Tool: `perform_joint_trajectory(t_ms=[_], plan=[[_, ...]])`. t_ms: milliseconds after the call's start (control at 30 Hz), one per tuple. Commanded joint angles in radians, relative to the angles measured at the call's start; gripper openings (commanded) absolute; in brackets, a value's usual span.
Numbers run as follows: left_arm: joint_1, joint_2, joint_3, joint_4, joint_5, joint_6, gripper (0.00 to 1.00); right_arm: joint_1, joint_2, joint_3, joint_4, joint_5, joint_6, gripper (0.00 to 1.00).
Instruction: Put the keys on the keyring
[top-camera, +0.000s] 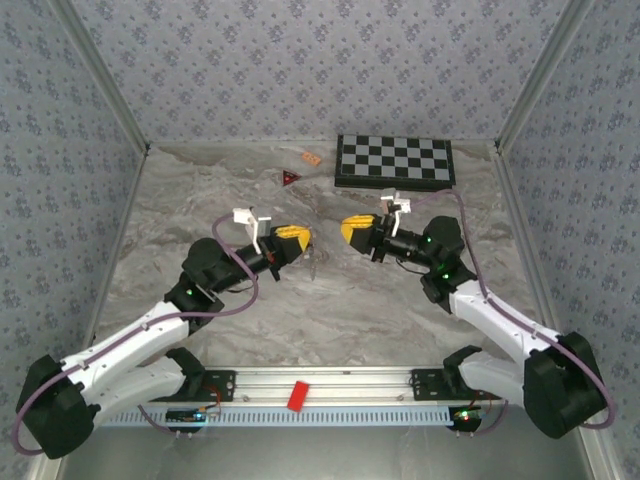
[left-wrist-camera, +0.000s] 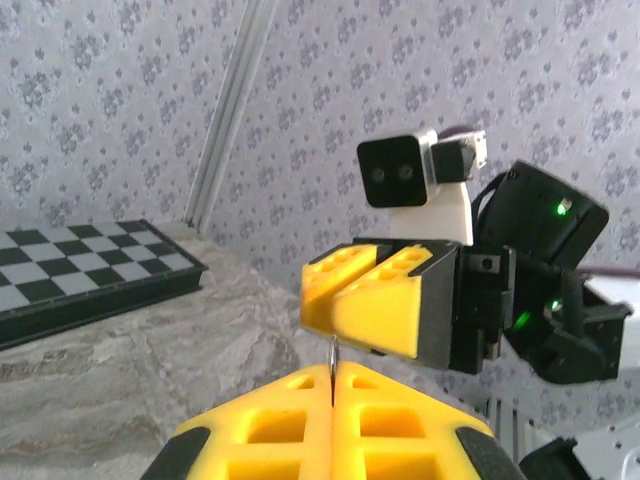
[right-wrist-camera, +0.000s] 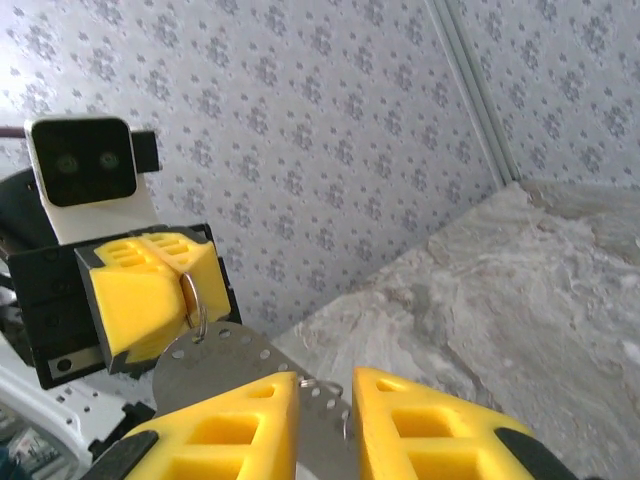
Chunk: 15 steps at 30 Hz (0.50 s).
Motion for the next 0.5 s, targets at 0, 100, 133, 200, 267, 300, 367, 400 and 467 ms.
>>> perform_joint_trajectory(t_ms=[0,100,133,200,267,300,367,400,467], plan=[[-0.020,0.016,0.005,0.174,-0.048,-0.054,0.00,0.022,0.030,-0.009,0.232,0.029,0.136,0.20],[-0.038,0.034,0.009,0.204,-0.070,-0.057,0.00,0.045,0.052,0.004,0.276,0.037,0.159,0.20],[-0.043,0.038,0.010,0.210,-0.077,-0.056,0.00,0.054,0.056,0.010,0.278,0.038,0.160,0.21],[-0.044,0.046,0.015,0.214,-0.076,-0.054,0.00,0.071,0.060,0.019,0.277,0.040,0.153,0.21],[-0.046,0.051,0.017,0.214,-0.081,-0.054,0.00,0.086,0.062,0.028,0.273,0.040,0.144,0.23],[-0.046,0.052,0.017,0.214,-0.084,-0.055,0.00,0.092,0.062,0.031,0.268,0.039,0.140,0.23],[-0.047,0.056,0.017,0.220,-0.083,-0.057,0.00,0.100,0.065,0.034,0.265,0.041,0.135,0.23],[-0.047,0.060,0.018,0.222,-0.082,-0.059,0.00,0.105,0.068,0.038,0.267,0.042,0.135,0.23],[-0.049,0.063,0.019,0.228,-0.083,-0.060,0.00,0.114,0.077,0.040,0.275,0.044,0.137,0.23]])
